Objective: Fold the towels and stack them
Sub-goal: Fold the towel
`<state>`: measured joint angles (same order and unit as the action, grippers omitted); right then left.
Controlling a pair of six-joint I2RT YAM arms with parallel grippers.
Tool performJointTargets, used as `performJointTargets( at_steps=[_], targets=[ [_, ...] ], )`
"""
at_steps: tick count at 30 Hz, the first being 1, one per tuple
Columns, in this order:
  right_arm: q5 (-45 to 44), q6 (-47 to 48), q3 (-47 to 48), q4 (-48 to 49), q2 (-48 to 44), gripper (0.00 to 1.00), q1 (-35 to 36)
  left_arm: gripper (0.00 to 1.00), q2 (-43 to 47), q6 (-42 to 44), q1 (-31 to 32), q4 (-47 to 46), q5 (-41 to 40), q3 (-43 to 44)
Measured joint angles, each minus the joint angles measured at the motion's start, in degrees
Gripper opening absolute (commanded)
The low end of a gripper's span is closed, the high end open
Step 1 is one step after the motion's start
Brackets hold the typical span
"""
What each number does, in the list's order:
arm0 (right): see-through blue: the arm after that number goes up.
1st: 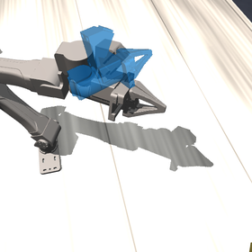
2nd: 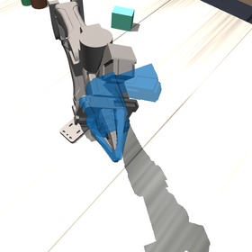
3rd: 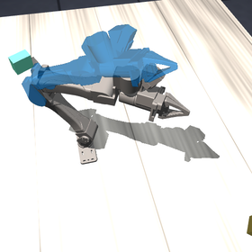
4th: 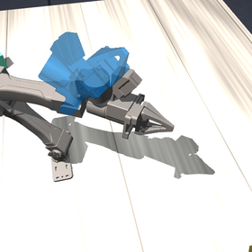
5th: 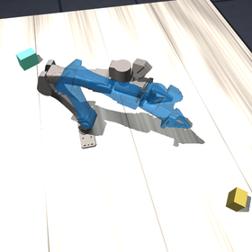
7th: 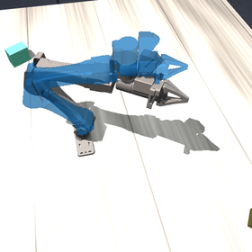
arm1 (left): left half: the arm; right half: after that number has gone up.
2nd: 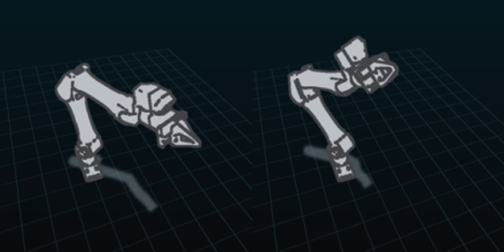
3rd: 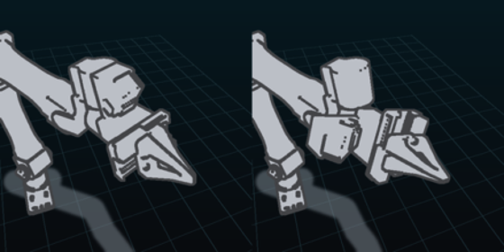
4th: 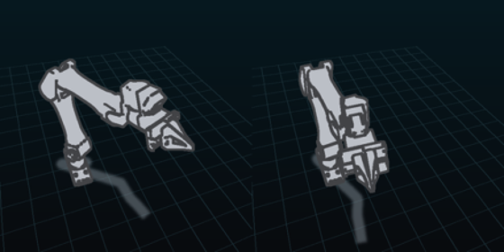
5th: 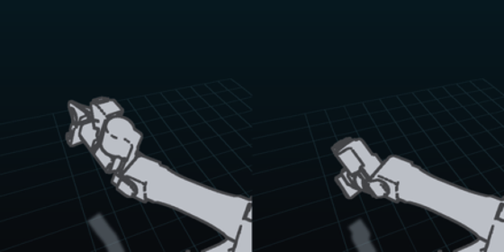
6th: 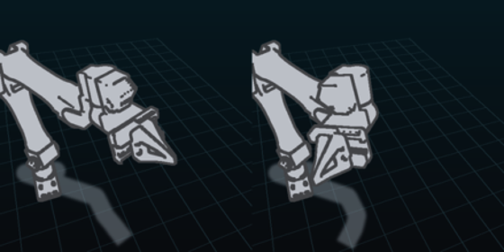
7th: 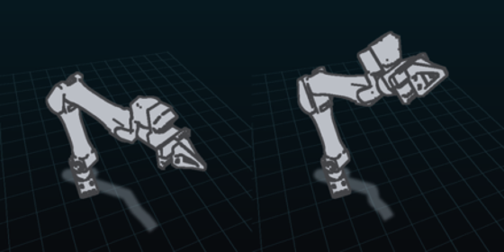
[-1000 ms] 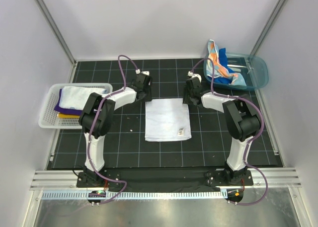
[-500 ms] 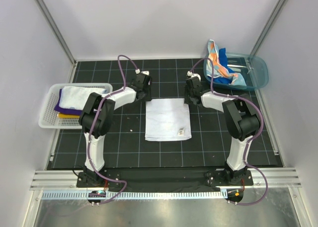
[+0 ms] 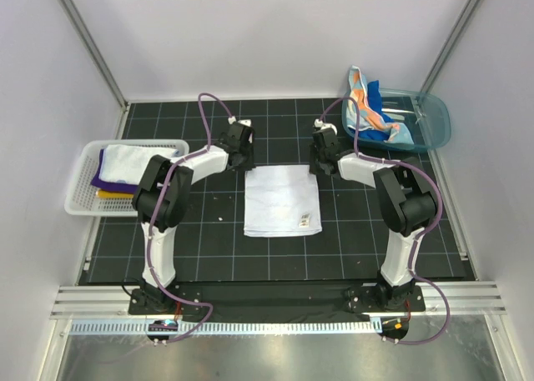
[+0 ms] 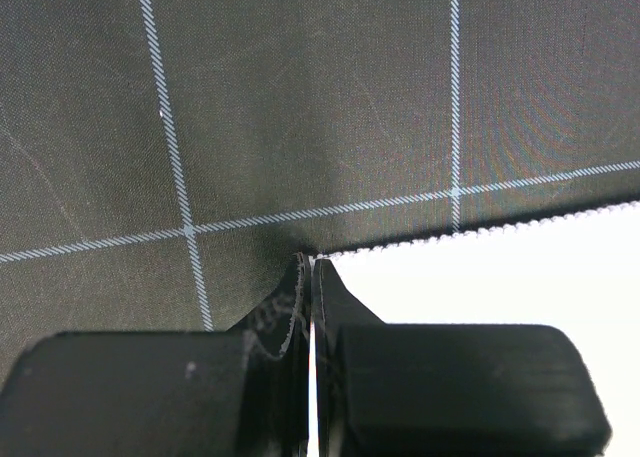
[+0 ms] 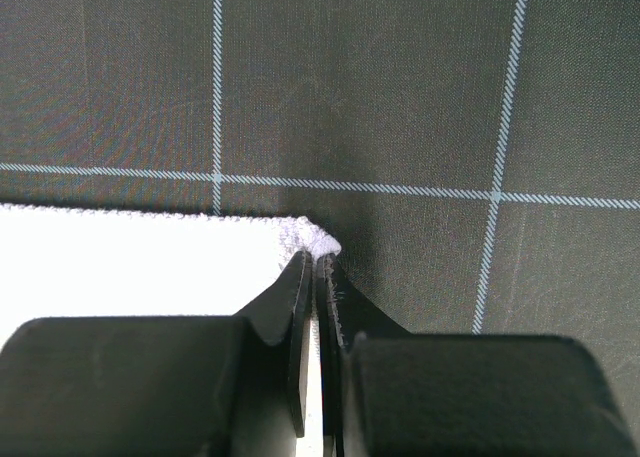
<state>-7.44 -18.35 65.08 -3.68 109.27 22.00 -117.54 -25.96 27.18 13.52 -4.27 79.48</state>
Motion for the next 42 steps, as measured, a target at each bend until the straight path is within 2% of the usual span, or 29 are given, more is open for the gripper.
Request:
performJointTargets(
  at_steps=[9, 19, 31, 42],
  targets=[
    [0.2, -0.4, -0.4, -0.9, -1.8, 0.01, 0.0, 0.0, 1.5, 0.9, 0.0, 1.0, 0.5, -0.5],
    [0.6, -1.5, -6.4, -0.4, -12.2, 0.01, 0.0, 0.0, 10.8, 0.4, 0.0, 0.0, 3.0, -5.6],
    [2.7, -4.3, -21.1, 5.2, -24.1, 0.01, 0.1, 0.0, 20.7, -1.9, 0.6, -4.7, 9.4, -18.0],
    [3.6, -7.0, -31.2, 6.6, -37.8, 0.01, 2.3, 0.0, 29.0, -2.4, 2.5, -8.0, 10.8, -27.8]
  ],
)
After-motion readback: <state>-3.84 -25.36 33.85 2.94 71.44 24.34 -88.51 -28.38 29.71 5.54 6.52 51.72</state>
